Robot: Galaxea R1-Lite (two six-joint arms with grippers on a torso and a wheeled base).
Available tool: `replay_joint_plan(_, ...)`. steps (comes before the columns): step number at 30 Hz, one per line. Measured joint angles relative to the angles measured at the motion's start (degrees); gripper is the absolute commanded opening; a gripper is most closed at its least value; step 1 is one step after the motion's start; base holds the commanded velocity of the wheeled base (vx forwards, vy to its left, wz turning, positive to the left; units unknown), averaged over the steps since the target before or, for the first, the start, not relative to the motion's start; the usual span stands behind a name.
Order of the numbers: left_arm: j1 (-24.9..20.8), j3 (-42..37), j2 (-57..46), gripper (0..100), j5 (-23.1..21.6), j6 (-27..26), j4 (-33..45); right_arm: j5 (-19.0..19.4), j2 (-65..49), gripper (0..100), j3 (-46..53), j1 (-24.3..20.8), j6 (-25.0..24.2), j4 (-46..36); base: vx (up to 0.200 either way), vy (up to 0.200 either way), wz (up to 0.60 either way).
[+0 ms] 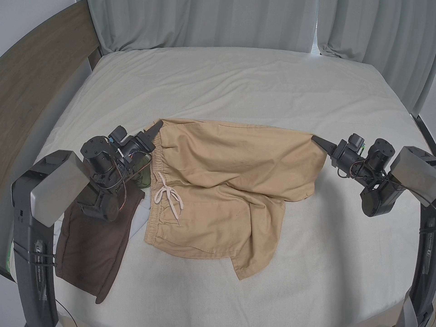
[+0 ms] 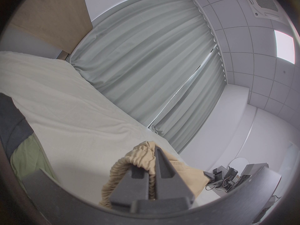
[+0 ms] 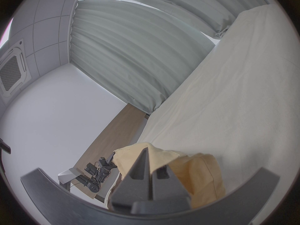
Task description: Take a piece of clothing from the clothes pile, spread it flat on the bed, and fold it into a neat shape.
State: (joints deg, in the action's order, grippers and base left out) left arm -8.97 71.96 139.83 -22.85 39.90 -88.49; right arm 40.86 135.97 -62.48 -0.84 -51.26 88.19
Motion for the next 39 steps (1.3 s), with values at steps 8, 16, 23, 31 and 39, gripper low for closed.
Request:
replay_joint_plan(8,0.6,4.1,3.6,0,-0.1,0.1,0.2,0.0,3.4,0,-4.5,0.3,0.0,-0.2,0.0,0.0,0.0)
replay_joint_plan(16,1.1,5.4,5.0,0,-0.1,1.4,0.0,0.0,4.8,0,-6.7,0.1,0.1,-0.3,0.0,0.0,0.0)
replay_joint_plan(23,1.3,6.4,5.5,100,-0.1,1.7,0.5,-0.1,5.6,100,-9.9,0.0,0.0,-2.0,0.0,0.0,0.0)
replay_joint_plan(31,1.2,8.1,5.7,100,0.0,7.0,6.3,-0.4,7.1,100,-14.1,0.3,0.1,-4.0,0.0,0.0,0.0)
replay_joint_plan(39,1.0,7.8,5.5,100,0.9,7.7,13.0,-0.4,6.5,100,-10.1,0.6,1.1,-3.2,0.0,0.0,0.0)
